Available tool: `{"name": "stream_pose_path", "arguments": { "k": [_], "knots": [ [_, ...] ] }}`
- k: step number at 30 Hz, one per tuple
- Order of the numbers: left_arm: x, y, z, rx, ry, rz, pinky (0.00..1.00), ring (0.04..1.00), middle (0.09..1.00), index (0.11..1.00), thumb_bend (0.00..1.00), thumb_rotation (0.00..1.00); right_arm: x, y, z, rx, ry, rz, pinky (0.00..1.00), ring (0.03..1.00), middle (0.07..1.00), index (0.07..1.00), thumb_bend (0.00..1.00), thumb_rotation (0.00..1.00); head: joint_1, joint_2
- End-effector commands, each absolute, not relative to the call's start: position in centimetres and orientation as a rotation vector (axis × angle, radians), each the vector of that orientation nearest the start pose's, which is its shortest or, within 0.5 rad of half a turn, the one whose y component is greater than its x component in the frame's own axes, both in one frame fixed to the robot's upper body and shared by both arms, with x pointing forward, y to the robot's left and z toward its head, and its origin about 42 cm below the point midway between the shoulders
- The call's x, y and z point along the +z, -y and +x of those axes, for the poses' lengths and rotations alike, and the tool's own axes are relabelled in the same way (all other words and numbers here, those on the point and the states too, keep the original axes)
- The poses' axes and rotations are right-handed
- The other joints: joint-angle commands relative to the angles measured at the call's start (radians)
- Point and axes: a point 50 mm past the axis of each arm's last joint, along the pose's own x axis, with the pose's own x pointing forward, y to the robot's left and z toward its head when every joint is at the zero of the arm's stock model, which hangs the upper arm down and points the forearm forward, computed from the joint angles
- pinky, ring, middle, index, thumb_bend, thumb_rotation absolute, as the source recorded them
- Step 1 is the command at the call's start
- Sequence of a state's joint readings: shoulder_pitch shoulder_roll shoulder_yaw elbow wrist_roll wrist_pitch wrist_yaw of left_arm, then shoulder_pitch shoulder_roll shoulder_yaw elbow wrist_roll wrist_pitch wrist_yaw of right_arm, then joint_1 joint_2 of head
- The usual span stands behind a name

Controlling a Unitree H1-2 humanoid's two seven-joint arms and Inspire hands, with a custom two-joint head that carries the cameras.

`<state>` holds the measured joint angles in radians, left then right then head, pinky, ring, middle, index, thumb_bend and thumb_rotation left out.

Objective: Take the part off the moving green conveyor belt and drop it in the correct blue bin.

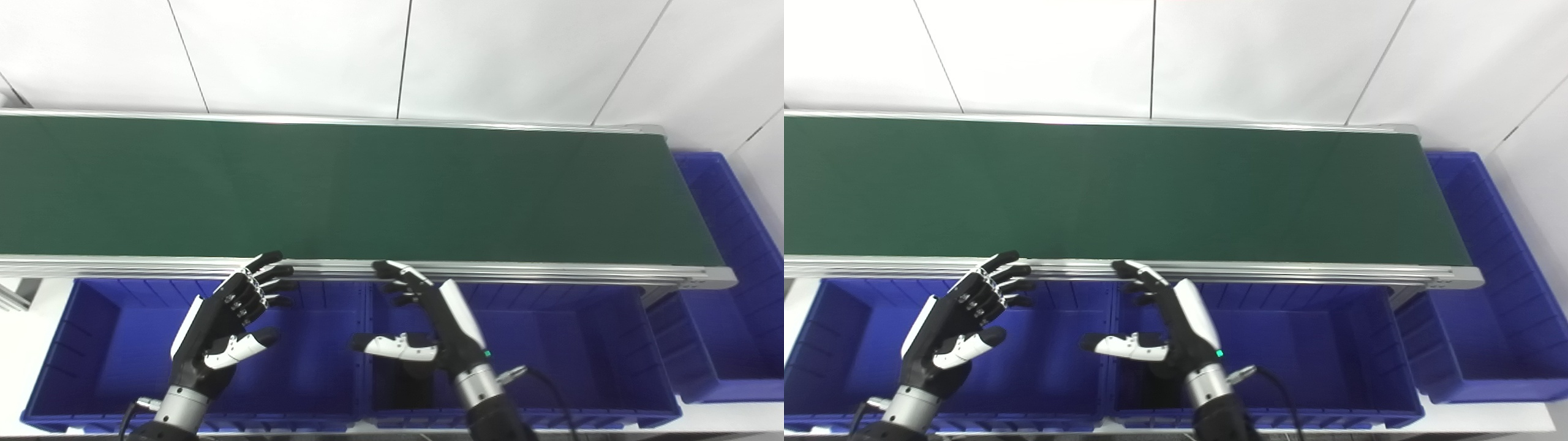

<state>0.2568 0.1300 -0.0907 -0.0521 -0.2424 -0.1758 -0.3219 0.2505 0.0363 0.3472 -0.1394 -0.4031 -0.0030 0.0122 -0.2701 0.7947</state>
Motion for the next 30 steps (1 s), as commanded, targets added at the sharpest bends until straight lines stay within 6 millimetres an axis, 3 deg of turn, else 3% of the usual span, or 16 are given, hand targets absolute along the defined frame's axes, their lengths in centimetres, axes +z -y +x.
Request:
{"name": "stream_pose_path", "arguments": {
  "k": [1, 14, 19, 24, 30],
  "knots": [
    [6.8, -22.5, 19.2, -0.337, 0.035, -0.123, 0.64, 0.714, 0.768, 0.815, 0.99, 0.39, 9.0, 11.7, 19.6, 0.273, 0.054, -0.258, 0.66, 0.744, 0.784, 0.812, 0.81, 0.49, 0.001, 0.001],
    [5.7, -21.8, 19.0, -0.358, 0.038, -0.053, 0.64, 0.711, 0.775, 0.825, 0.95, 0.38, 6.1, 13.6, 20.3, 0.293, 0.014, -0.144, 0.71, 0.774, 0.805, 0.833, 0.88, 0.44, 0.086, -0.062],
    [5.4, -21.6, 19.0, -0.364, 0.028, -0.049, 0.66, 0.732, 0.792, 0.837, 0.93, 0.37, 5.4, 14.3, 20.0, 0.257, 0.043, -0.123, 0.69, 0.752, 0.780, 0.824, 0.78, 0.55, 0.101, -0.090],
    [5.1, -21.3, 18.9, -0.364, 0.023, -0.030, 0.67, 0.737, 0.800, 0.839, 0.93, 0.38, 5.1, 14.9, 19.4, 0.211, 0.088, -0.085, 0.68, 0.745, 0.774, 0.816, 0.76, 0.63, 0.112, -0.108],
    [4.7, -20.9, 19.0, -0.372, -0.002, -0.024, 0.70, 0.760, 0.816, 0.857, 0.92, 0.39, 5.0, 15.6, 18.5, 0.181, 0.122, -0.088, 0.69, 0.751, 0.784, 0.827, 0.76, 0.62, 0.130, -0.139]
  ]
}}
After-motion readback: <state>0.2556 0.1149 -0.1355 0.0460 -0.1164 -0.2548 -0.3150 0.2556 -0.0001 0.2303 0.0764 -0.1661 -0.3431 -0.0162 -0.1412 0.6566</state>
